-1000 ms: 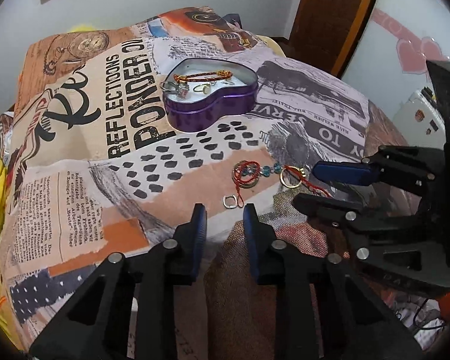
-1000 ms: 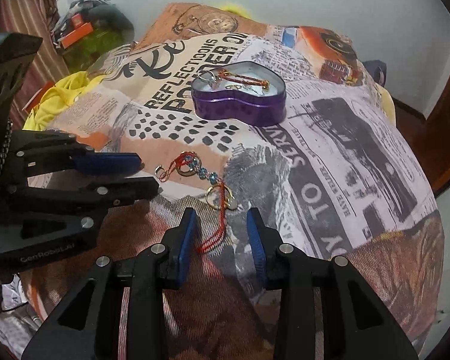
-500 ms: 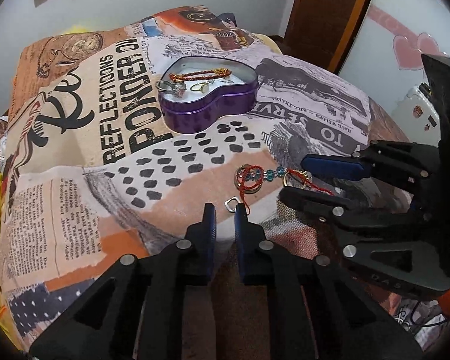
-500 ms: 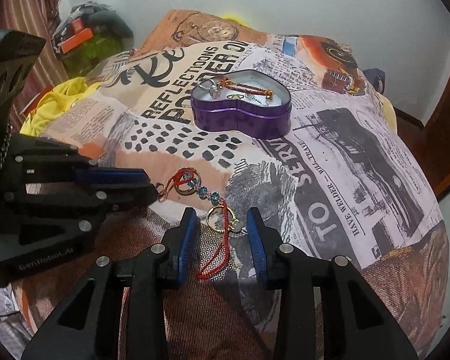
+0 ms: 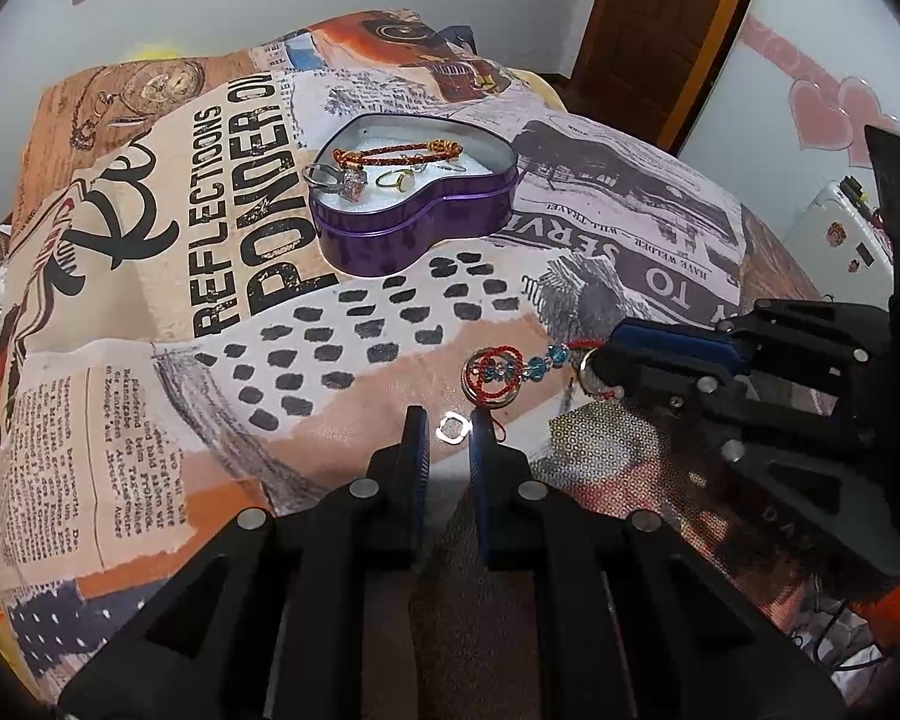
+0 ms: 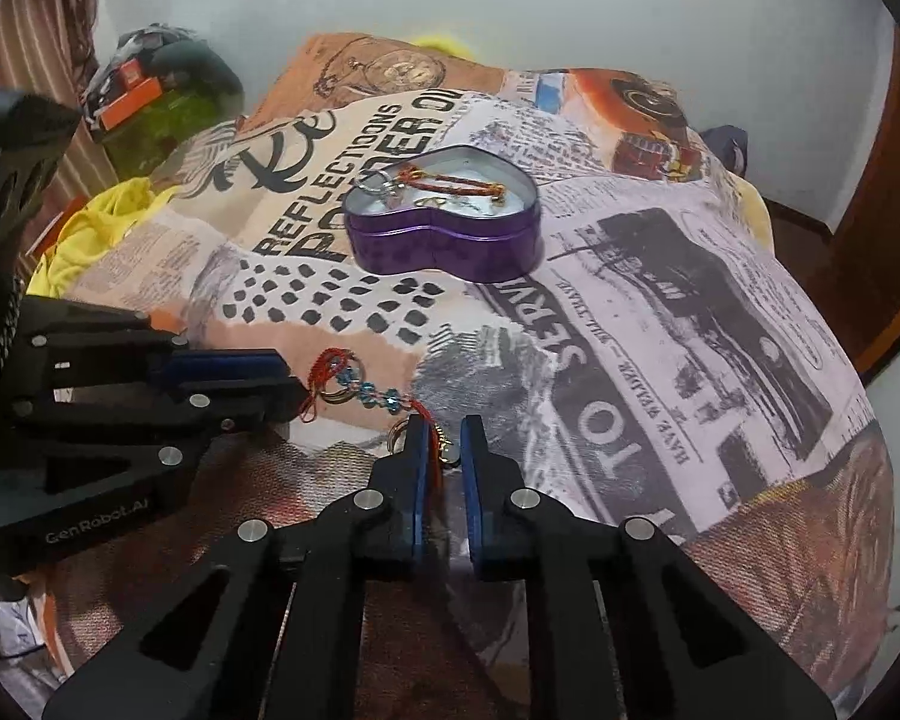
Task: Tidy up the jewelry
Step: 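Grasp the small silver charm with the left tool while the right tool reaches the red beaded string, then grasp a small silver ring with the right tool while the left tool lifts the charm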
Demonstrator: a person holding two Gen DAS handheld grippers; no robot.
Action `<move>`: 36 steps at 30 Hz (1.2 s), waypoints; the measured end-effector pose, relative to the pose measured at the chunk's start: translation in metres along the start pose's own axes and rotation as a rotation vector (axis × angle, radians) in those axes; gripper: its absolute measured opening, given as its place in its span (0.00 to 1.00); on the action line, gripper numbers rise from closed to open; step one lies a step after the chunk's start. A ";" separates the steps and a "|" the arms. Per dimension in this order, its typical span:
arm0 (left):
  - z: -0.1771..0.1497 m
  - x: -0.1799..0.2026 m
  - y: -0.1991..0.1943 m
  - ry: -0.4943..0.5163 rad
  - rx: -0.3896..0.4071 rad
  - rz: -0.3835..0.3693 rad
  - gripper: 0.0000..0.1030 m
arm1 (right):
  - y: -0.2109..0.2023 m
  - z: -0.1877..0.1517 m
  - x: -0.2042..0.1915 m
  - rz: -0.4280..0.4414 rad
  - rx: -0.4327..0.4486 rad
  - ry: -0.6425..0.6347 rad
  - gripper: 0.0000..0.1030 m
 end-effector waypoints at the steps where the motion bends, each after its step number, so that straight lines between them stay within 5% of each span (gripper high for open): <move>1: 0.000 0.000 0.000 0.001 0.001 0.000 0.12 | -0.001 0.000 0.001 -0.001 0.000 0.001 0.09; 14: -0.005 -0.006 -0.010 -0.025 0.019 0.008 0.09 | -0.015 -0.001 0.011 0.009 -0.018 0.034 0.10; 20: -0.014 -0.008 -0.022 -0.029 0.030 0.018 0.09 | -0.020 -0.003 0.011 0.017 -0.019 0.036 0.28; 36: -0.019 -0.002 -0.044 -0.023 0.068 0.029 0.09 | -0.016 0.003 0.025 -0.033 -0.015 0.065 0.28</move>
Point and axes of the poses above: each gripper's, at about its wrist camera, not at the fingertips, and y roughly the way its jaws point, x to its right, z to its top, the point moved 4 cm from there along y, roughly the way its jaws point, and after that the axes turned 11 degrees about y, right-handed, at the moved point
